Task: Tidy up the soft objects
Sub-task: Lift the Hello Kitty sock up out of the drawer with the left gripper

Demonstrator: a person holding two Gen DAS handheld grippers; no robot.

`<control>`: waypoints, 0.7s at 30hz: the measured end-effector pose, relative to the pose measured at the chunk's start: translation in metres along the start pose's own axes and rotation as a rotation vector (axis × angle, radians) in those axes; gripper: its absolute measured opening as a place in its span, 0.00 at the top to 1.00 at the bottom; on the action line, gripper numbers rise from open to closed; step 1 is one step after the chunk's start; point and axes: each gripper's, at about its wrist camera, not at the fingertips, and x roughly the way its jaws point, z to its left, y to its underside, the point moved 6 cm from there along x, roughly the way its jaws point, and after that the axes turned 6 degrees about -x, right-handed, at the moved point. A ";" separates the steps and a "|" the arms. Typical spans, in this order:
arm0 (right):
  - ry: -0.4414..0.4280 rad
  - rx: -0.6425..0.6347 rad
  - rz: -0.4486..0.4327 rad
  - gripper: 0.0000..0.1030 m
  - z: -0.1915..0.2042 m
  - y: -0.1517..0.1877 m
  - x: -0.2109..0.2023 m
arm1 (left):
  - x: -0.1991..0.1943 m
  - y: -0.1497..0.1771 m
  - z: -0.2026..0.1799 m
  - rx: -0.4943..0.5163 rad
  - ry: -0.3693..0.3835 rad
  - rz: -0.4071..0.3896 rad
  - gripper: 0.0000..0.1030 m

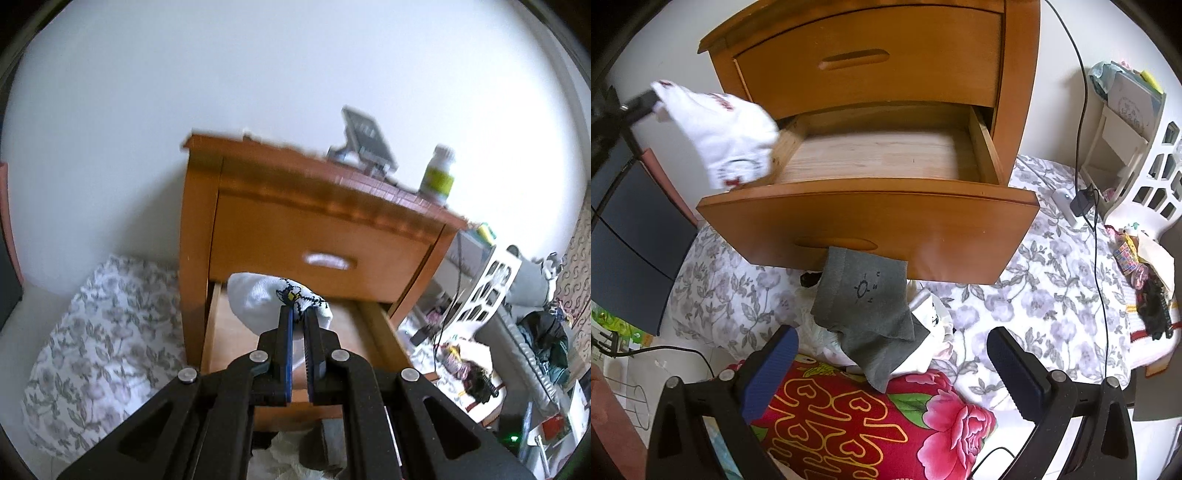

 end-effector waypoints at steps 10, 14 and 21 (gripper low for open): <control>0.000 0.001 -0.016 0.00 0.002 0.001 -0.008 | -0.046 -0.008 -0.017 0.034 0.076 -0.062 0.95; -0.001 0.002 -0.024 0.00 0.003 0.003 -0.012 | -0.050 -0.001 -0.020 0.046 0.080 -0.045 0.95; -0.003 0.006 -0.039 0.00 0.003 0.006 -0.018 | -0.037 0.025 -0.024 0.061 0.074 0.044 0.95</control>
